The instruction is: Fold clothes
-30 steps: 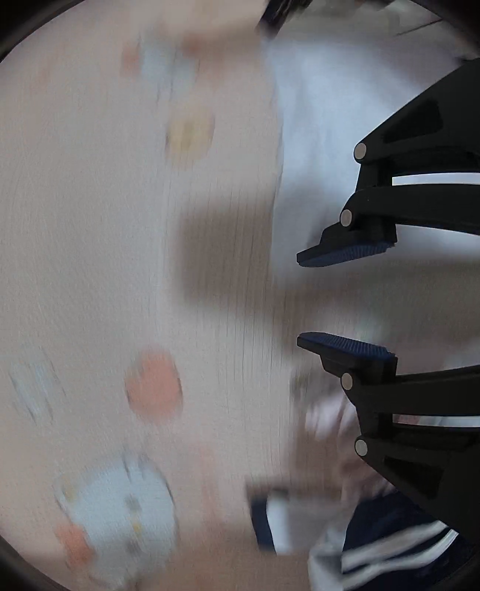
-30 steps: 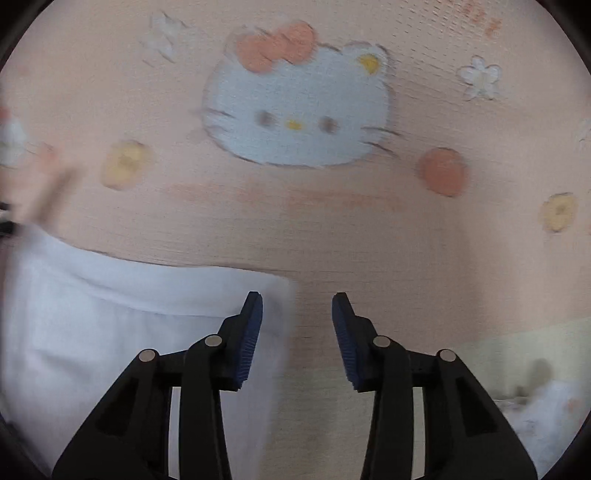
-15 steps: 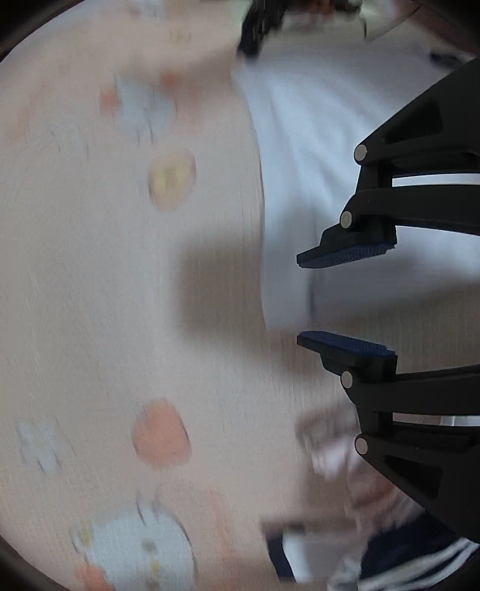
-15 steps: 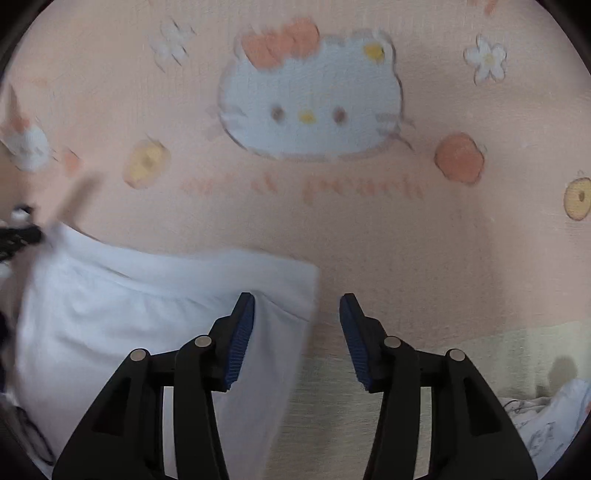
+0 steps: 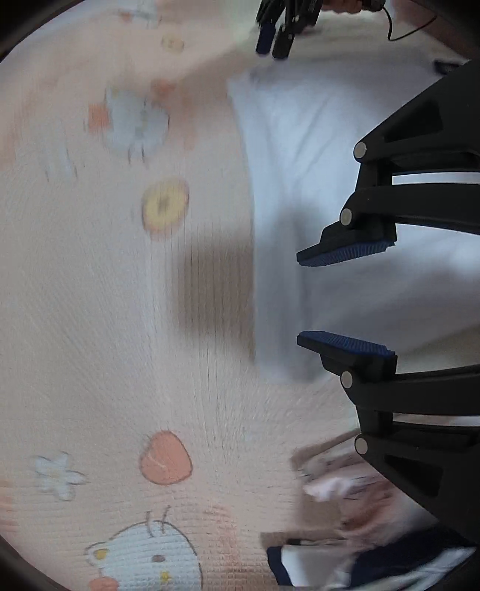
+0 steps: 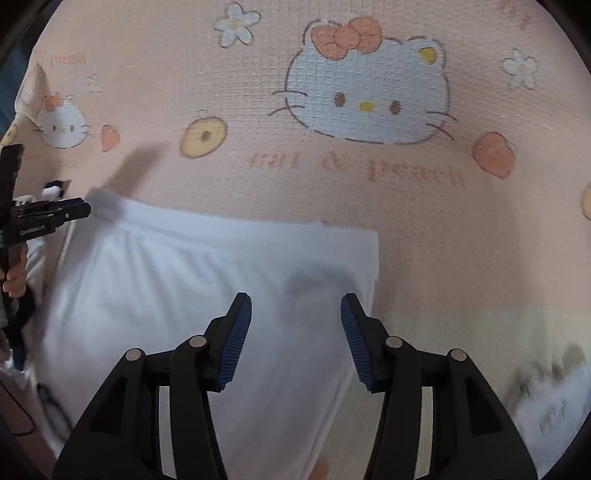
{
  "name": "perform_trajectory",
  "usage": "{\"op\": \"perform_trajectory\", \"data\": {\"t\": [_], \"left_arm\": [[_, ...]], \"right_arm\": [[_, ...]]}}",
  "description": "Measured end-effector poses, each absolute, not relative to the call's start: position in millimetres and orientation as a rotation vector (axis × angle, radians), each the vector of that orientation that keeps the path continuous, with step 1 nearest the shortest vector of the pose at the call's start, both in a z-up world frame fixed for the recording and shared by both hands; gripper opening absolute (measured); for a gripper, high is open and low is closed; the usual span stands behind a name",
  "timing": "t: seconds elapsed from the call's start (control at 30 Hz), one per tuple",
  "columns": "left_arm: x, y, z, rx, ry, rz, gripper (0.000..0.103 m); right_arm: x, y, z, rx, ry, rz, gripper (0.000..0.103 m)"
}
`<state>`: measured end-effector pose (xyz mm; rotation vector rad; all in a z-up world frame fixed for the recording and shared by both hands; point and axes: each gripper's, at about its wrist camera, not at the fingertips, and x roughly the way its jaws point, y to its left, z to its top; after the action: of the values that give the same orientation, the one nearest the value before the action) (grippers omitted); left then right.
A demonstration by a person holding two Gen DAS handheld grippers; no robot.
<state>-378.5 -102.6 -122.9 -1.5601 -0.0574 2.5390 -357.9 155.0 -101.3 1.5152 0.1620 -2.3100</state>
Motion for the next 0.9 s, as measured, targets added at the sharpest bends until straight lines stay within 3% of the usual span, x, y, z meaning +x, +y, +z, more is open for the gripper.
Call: {"op": "perform_trajectory", "data": {"t": [0.17,0.33,0.63,0.83,0.9], "left_arm": [[-292,-88,-88,-1.552,-0.247,2.489,0.041],[-201,-60,-102,-1.648,-0.401,2.372,0.042],[-77,-11,-163,-1.911,-0.328,2.250,0.042],[-27,-35,-177,-2.035,-0.620,2.182,0.042],[-17,-40,-178,-2.021,-0.642,2.203,0.042]], "right_arm": [[-311,165,-58,1.560,-0.005,-2.294,0.052],[-228,173,-60,1.578,-0.159,-2.262,0.055],[-95,180,-110,1.759,0.033,-2.421,0.055],[-49,164,-122,1.764,0.007,-2.208,0.055],[-39,156,-130,1.770,0.030,-2.177,0.055]]}}
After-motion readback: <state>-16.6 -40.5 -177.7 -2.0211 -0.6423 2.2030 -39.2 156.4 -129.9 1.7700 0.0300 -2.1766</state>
